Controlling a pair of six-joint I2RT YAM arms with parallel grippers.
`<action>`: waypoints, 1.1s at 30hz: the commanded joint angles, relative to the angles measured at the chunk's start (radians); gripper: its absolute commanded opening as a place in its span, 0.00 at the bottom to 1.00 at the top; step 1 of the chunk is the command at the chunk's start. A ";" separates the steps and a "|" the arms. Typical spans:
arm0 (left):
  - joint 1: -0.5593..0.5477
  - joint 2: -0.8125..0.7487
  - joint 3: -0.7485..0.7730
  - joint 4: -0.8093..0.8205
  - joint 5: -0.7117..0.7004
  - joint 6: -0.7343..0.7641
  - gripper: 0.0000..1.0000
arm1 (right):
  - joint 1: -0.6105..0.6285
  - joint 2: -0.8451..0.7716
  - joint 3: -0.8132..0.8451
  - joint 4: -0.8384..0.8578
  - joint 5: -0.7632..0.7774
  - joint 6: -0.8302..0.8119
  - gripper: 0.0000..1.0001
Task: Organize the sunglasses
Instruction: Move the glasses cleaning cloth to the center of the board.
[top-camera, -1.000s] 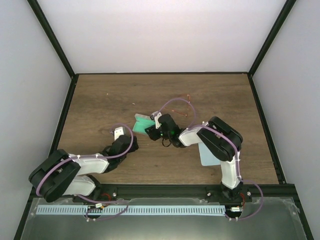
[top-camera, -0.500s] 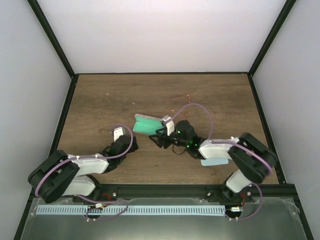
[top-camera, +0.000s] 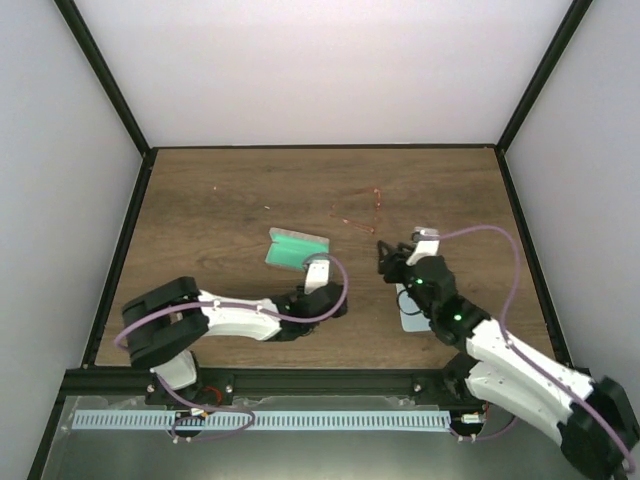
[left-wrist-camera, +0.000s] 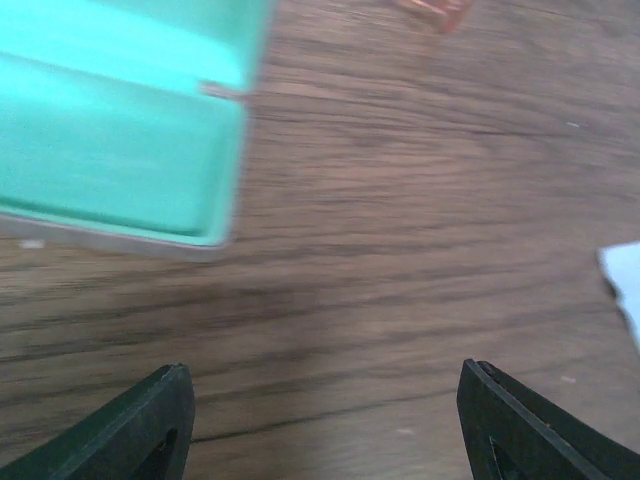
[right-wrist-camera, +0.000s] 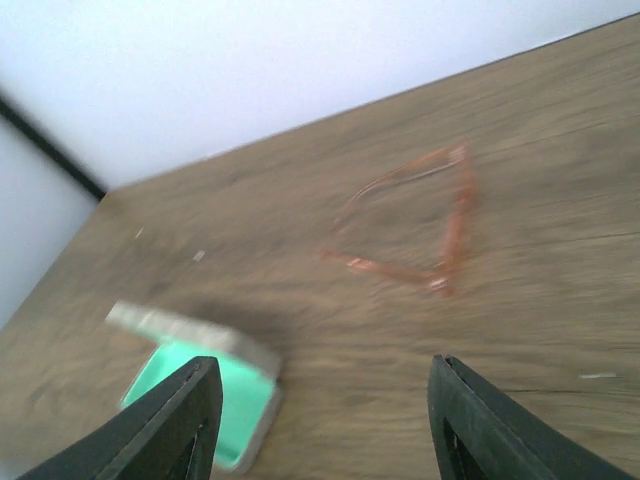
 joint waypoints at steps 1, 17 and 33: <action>-0.068 0.082 0.128 -0.023 0.002 0.023 0.73 | -0.096 -0.208 -0.033 -0.225 0.135 0.082 0.58; -0.054 0.433 0.464 0.306 0.522 0.230 0.78 | -0.108 -0.736 -0.054 -0.484 0.060 0.175 0.64; 0.011 0.574 0.576 0.338 0.787 0.272 0.70 | -0.108 -0.814 -0.036 -0.526 0.011 0.152 0.67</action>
